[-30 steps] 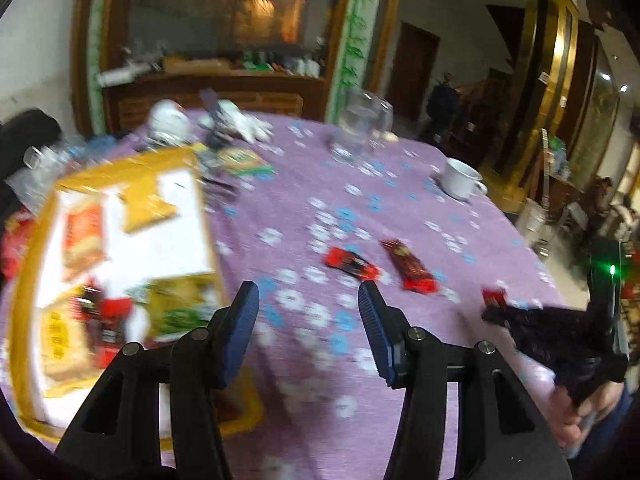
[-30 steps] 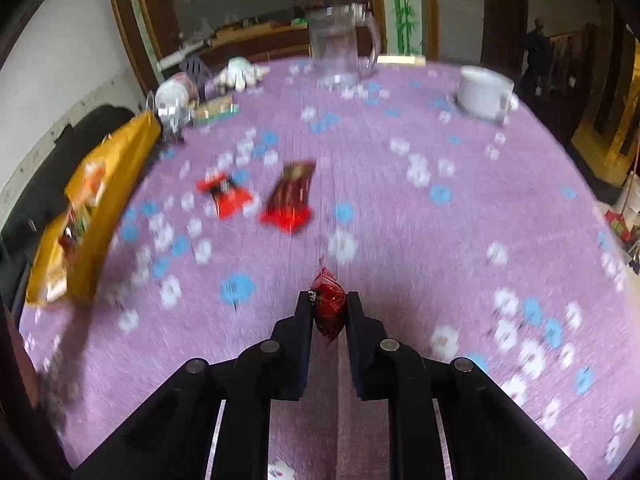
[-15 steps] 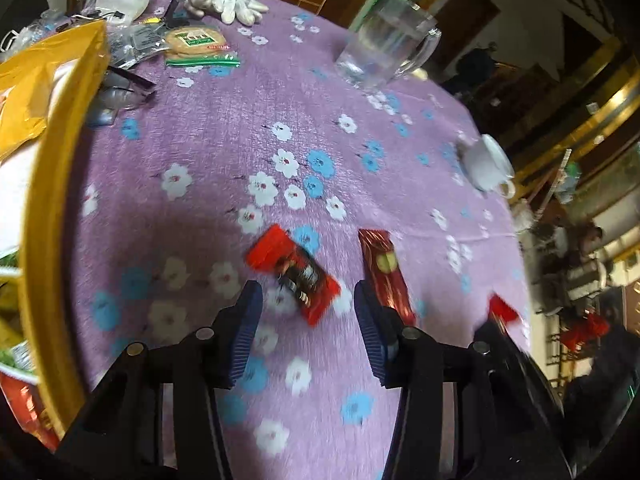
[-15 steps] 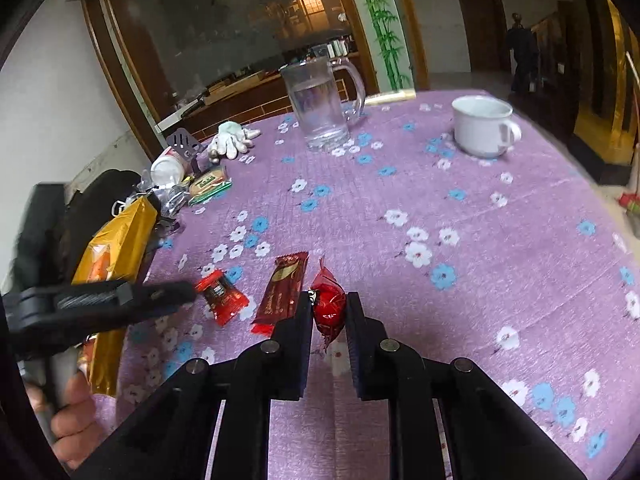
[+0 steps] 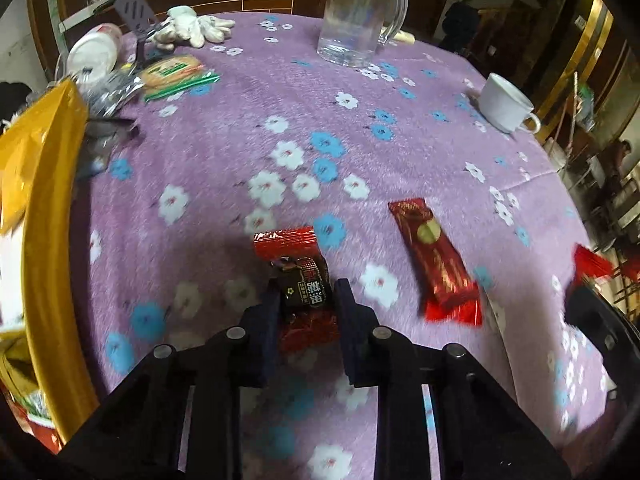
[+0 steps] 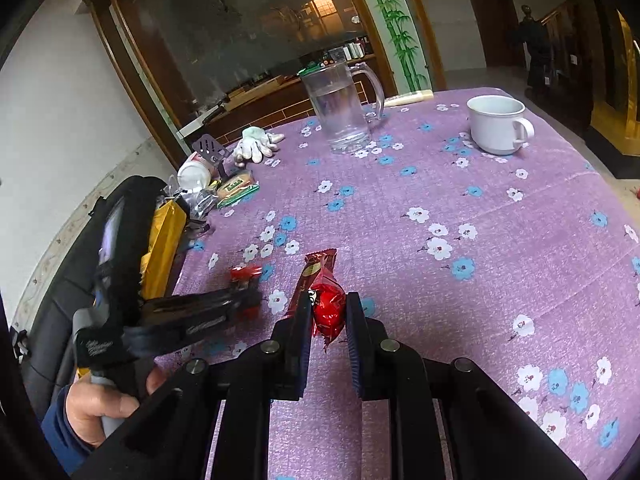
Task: Organize snacks
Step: 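Lift the red candy with the right tool while the left tool lifts the red-black pack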
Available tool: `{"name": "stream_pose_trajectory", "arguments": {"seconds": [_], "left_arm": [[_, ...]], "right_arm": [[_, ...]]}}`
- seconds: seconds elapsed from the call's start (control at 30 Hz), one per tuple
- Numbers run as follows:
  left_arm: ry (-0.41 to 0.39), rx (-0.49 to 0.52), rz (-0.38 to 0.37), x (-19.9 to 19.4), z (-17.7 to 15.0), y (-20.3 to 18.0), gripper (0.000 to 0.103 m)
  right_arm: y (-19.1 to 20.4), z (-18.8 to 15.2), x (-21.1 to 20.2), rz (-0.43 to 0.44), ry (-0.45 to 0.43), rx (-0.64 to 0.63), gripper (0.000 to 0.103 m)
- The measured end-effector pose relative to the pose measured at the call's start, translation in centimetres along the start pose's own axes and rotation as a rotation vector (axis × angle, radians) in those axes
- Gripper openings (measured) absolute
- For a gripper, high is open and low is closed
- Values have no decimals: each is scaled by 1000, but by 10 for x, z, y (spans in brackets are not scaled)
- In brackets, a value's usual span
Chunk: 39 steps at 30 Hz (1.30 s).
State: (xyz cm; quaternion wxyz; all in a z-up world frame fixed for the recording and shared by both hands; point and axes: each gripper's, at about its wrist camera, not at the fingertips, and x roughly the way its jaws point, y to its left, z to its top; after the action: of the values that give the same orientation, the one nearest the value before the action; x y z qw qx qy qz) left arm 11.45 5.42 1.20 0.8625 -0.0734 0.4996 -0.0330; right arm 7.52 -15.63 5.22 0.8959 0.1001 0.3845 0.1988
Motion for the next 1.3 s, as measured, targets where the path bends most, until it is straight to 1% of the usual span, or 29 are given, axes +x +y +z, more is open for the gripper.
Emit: {"name": "stream_pose_trajectory", "arguments": {"seconds": [0.13, 0.33, 0.5, 0.73, 0.93, 1.13, 1.3], "left_arm": [[-61, -19, -49, -8, -7, 4, 21], [-156, 15, -58, -20, -3, -3, 21], [-235, 86, -25, -32, -6, -15, 21], [-305, 164, 25, -40, -11, -28, 21], [-368, 218, 89, -47, -16, -38, 22], [-400, 245, 129, -49, -18, -42, 22], [-412, 259, 146, -50, -20, -44, 22]], "right_arm": [[6, -5, 6, 0, 21, -20, 17], [17, -12, 16, -24, 41, -75, 17], [17, -12, 18, -28, 37, -85, 17], [22, -13, 21, -26, 38, -106, 17], [21, -12, 22, -25, 35, -100, 17], [20, -13, 19, -25, 29, -99, 17], [20, -13, 19, -25, 26, -96, 17]]}}
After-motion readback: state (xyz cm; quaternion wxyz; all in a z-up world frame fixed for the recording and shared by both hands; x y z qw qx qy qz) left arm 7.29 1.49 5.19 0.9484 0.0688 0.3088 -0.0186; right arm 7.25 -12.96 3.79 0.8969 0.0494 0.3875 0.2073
